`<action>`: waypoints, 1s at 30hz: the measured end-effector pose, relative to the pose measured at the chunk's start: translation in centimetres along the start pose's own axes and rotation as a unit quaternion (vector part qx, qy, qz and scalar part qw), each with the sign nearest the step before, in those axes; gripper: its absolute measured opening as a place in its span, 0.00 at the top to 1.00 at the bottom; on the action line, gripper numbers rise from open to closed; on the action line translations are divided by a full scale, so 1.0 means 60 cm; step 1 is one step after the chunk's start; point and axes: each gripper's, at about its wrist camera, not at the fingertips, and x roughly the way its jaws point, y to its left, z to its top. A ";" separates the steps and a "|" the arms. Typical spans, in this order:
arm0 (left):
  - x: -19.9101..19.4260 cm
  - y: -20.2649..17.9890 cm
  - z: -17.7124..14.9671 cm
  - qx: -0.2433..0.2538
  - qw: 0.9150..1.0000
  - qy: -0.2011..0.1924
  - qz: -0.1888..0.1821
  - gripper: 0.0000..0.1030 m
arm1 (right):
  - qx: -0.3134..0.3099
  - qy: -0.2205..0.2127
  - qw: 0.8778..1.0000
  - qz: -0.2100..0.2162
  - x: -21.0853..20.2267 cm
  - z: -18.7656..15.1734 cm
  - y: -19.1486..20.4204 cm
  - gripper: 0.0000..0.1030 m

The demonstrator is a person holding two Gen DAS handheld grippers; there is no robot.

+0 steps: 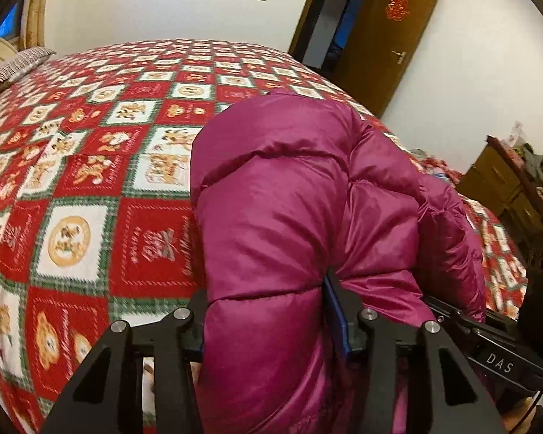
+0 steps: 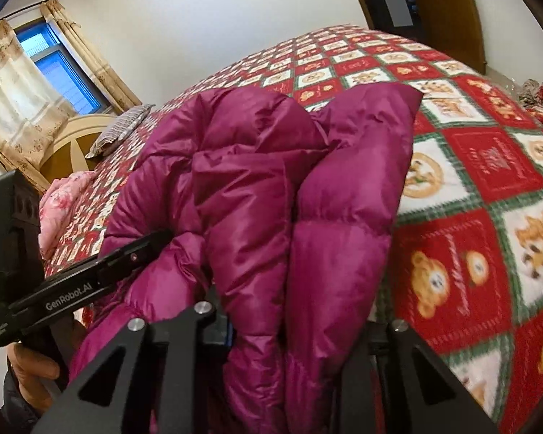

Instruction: Fold large clothes

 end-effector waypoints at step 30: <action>0.152 -0.309 0.111 0.092 0.994 0.002 -0.057 0.52 | 0.025 -0.108 0.986 -0.124 -0.141 0.118 -0.271 0.73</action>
